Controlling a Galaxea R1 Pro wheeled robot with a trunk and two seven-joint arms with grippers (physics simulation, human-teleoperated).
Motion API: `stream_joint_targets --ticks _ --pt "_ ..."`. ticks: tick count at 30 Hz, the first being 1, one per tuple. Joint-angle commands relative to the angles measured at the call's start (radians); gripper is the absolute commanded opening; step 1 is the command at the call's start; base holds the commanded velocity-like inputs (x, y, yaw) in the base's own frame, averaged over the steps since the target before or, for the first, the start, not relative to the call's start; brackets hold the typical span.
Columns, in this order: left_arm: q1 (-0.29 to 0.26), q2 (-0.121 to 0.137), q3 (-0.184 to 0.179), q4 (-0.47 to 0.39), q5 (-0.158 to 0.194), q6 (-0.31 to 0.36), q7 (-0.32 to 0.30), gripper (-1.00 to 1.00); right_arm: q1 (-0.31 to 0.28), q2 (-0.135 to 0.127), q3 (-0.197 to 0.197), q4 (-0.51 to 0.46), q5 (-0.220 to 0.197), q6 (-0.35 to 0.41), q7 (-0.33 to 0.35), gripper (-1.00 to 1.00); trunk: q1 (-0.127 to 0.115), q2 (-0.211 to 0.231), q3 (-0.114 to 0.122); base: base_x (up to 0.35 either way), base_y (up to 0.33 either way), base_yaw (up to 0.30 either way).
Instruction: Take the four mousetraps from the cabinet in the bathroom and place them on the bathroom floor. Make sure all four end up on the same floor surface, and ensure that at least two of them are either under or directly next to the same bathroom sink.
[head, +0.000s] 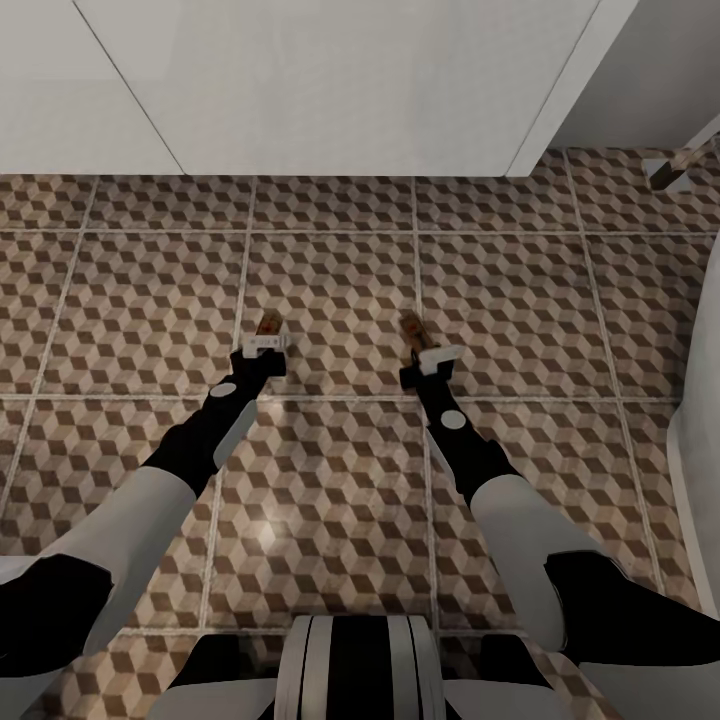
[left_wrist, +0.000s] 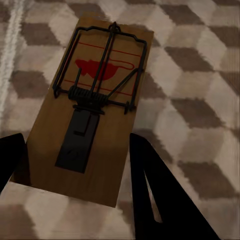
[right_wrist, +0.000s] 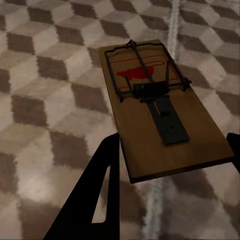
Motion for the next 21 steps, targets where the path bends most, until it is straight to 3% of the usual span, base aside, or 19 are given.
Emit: stream_joint_targets --ticks 1,12,21 --pt "0.0 0.002 -0.009 -0.005 0.005 0.004 0.013 -1.0 -0.001 0.0 0.0 0.002 0.008 -0.008 -0.007 -1.0 0.0 0.0 0.0 0.0 0.0 0.0" --pt "0.006 0.003 -0.023 0.022 -0.019 -0.108 0.012 -1.0 -0.001 0.0 0.001 0.017 0.006 -0.021 -0.007 -1.0 0.0 0.0 0.0 0.0 0.0 0.0" --pt "0.005 0.0 -0.01 0.187 -0.042 -0.124 0.013 -1.0 -0.004 0.0 0.005 0.018 0.034 0.129 0.001 -1.0 0.0 0.0 0.0 0.0 0.0 0.0"
